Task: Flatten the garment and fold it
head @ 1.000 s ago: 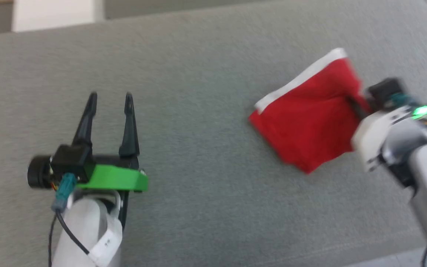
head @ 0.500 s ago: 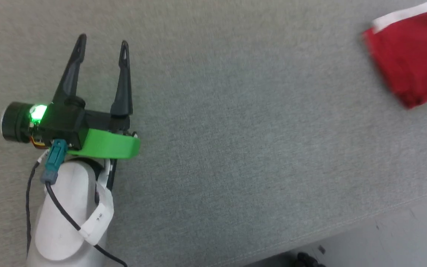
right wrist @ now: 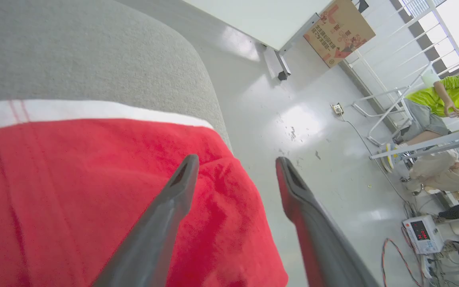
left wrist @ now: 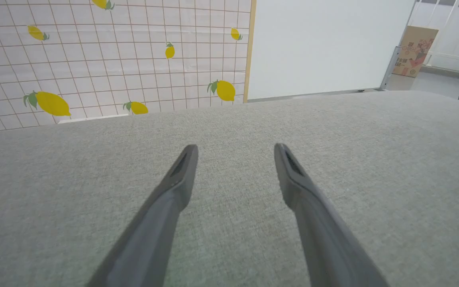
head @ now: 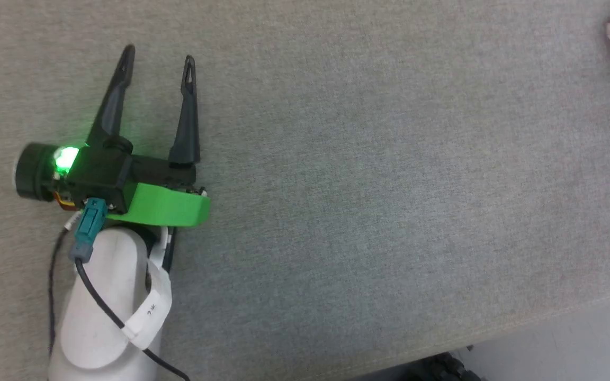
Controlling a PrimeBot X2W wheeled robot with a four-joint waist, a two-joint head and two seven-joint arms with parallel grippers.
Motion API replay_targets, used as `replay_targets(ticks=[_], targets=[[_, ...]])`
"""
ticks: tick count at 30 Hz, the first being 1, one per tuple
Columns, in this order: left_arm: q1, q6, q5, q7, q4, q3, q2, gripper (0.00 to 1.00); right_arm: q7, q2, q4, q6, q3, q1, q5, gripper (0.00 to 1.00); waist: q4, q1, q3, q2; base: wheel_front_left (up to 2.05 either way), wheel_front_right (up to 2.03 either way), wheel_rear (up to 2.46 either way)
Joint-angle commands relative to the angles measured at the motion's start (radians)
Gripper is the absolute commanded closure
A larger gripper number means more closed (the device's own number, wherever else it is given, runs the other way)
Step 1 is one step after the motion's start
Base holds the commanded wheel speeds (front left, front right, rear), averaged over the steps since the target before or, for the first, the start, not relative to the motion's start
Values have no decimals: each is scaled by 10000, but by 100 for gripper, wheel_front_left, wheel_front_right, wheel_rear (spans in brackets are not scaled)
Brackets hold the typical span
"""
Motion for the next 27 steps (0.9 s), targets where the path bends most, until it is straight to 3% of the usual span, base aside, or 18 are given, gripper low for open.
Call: replay_targets(ticks=[1,6,13,19,27], targets=[[162,86,-214,-75,295,39,-50,0,-263,148,-12,-19,-134,93,-46,0,575,-1,-932,-1,0,0,0],[757,172,-680,-153,869,118,-293,0,-991,728,-645,-19,30,804,229,0,1038,-1,-2359,-1,0,0,0],[1988,160,-1235,-160,1066,354,-534,0,-1309,2111,-3238,-19,831,2908,2119,0,1727,-1,-4276,-1,0,0,0],[2648,90,-1525,-161,1227,456,-647,0,-1258,3094,-5509,-19,1180,4996,3061,0,2276,-1,-5181,-1,0,0,0],[3191,-14,-1700,-161,1452,401,-713,0,-880,4182,-7580,-19,1791,7153,3239,0,2693,-1,-5721,-1,0,0,0]])
